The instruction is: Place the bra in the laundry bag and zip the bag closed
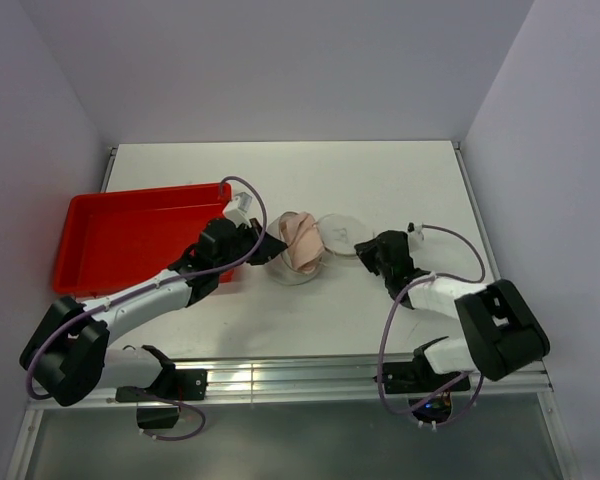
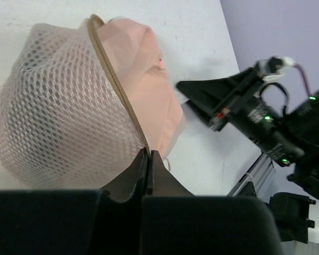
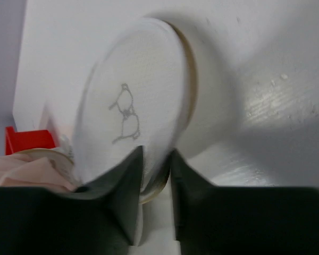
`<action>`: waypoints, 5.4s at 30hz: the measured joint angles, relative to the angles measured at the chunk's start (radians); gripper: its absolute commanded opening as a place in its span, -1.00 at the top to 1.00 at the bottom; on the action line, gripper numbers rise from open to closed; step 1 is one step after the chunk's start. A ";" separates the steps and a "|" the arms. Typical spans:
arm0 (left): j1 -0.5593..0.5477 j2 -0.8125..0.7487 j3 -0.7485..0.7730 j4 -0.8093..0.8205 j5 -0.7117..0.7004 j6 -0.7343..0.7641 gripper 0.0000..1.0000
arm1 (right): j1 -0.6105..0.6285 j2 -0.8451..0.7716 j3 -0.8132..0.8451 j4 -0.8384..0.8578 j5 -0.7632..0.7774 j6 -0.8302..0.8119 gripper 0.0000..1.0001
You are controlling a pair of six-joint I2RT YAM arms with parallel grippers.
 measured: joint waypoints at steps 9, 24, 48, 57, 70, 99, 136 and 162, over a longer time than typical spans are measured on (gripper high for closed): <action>-0.002 -0.026 0.015 -0.059 -0.045 0.037 1.00 | 0.098 -0.414 -0.012 0.003 0.212 -0.243 1.00; 0.008 -0.091 0.089 -0.115 -0.022 0.036 1.00 | 0.321 -0.538 0.241 -0.166 0.431 -0.690 1.00; -0.030 0.077 0.204 -0.078 -0.048 0.089 1.00 | 0.330 -0.629 0.217 -0.261 0.447 -0.777 1.00; -0.031 0.161 0.243 -0.067 -0.031 0.089 1.00 | 0.336 -0.631 0.183 -0.311 0.480 -0.835 0.94; -0.029 0.202 0.245 -0.058 -0.035 0.095 1.00 | 0.668 -0.334 0.441 -0.513 0.363 -0.895 -0.68; 0.020 0.132 0.196 -0.065 -0.068 0.144 1.00 | 0.082 -0.260 0.256 -0.374 -0.143 -0.423 0.02; -0.331 -0.101 0.278 -0.260 -0.273 0.023 0.32 | 0.219 -0.378 0.021 -0.072 0.122 -0.154 1.00; -0.435 0.265 0.224 0.095 -0.298 -0.307 0.05 | 0.225 -0.562 0.000 -0.128 0.109 -0.233 1.00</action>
